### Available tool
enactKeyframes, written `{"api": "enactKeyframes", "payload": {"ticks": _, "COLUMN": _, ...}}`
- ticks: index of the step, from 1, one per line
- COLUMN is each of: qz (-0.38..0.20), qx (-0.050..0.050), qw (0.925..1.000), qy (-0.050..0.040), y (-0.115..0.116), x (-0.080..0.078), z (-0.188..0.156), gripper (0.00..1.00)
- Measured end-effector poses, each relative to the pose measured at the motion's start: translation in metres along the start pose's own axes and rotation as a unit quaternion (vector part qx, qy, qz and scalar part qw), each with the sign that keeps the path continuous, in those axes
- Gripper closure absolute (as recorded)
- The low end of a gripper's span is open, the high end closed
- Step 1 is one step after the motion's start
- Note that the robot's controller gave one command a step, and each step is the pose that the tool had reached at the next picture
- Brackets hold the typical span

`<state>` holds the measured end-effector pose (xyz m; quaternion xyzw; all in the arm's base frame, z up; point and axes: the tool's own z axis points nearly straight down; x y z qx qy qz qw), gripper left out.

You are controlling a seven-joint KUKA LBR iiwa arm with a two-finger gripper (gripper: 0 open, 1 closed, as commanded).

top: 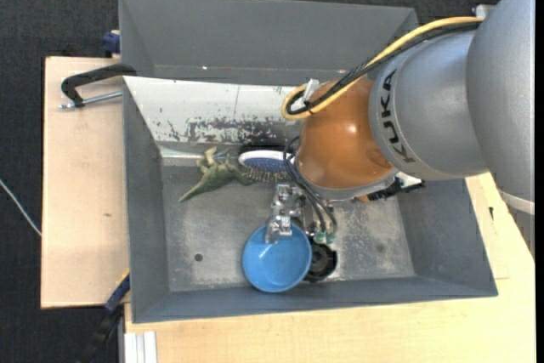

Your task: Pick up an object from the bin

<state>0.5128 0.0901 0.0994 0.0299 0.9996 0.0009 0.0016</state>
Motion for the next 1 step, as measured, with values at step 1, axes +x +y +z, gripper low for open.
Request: {"api": "enactKeyframes", "payload": {"ticks": 1, "qz": -0.014, "qx": -0.001, "qw": 0.9999, "qy": -0.0053, "y": 0.0171, "x": -0.0020, "z": -0.1226, "gripper": 1.00}}
